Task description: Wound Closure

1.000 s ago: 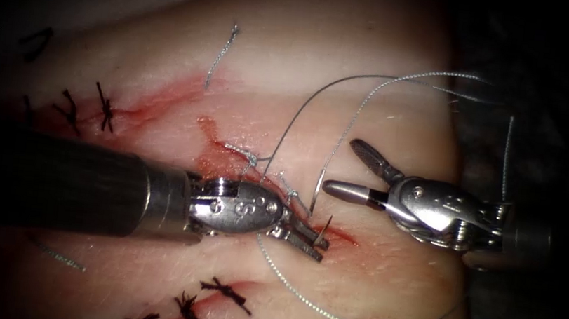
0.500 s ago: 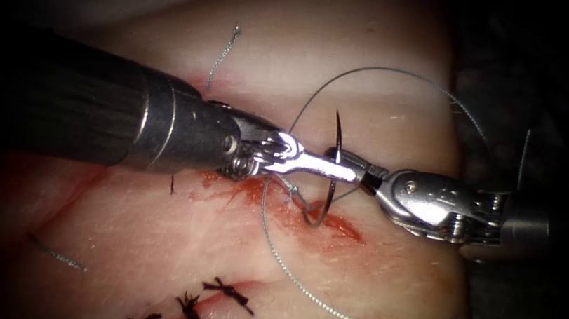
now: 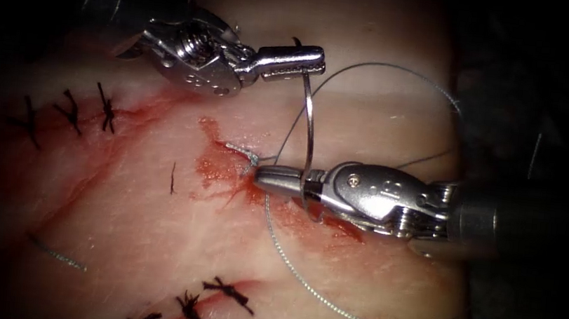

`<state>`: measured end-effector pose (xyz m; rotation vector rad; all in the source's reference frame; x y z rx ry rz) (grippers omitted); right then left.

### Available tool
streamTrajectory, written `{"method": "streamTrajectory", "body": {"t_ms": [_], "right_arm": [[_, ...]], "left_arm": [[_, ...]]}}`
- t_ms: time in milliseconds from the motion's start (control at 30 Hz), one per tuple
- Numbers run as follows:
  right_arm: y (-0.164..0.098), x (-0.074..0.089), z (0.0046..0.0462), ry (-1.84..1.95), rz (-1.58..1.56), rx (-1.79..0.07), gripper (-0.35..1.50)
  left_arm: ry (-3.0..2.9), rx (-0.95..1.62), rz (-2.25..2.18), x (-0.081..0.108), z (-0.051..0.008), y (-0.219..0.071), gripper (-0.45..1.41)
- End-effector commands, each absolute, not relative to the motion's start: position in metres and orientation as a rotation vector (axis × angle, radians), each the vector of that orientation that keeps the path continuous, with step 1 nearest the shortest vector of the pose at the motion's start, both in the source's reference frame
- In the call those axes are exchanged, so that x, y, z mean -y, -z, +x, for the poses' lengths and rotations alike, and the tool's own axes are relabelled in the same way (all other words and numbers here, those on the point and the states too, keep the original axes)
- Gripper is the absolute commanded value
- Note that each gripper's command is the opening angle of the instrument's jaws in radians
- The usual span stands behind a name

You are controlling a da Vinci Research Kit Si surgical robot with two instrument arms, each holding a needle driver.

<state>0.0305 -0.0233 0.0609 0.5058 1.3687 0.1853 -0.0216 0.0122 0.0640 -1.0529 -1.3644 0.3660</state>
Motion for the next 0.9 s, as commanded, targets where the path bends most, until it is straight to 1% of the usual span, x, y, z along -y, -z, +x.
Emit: {"method": "streamTrajectory", "body": {"t_ms": [33, 233, 333, 367, 567, 900], "right_arm": [[-0.06, 0.025, 0.0315, -0.145, 0.541, -1.373, -0.35], [-0.059, 0.027, 0.0302, -0.132, 0.672, -1.338, -0.35], [-0.058, 0.029, 0.0285, -0.171, 0.751, -1.274, -0.35], [-0.058, 0.03, 0.0278, -0.191, 0.783, -1.23, -0.35], [-0.056, 0.033, 0.0245, -0.309, 0.951, -1.111, -0.35], [-0.053, 0.037, 0.0194, -0.442, 1.12, -0.886, -0.35]], "left_arm": [[-0.399, 1.342, -1.083, -0.013, -0.0214, -0.064, -0.45], [-0.565, 1.189, -1.256, -0.016, -0.0167, -0.063, -0.45], [-0.689, 1.046, -1.371, -0.018, -0.0132, -0.063, -0.45], [-0.701, 1.025, -1.383, -0.018, -0.0122, -0.063, -0.45], [-0.785, 0.855, -1.457, -0.021, -0.0057, -0.064, -0.45], [-0.884, 0.649, -1.47, -0.024, 0.0013, -0.063, -0.45]]}}
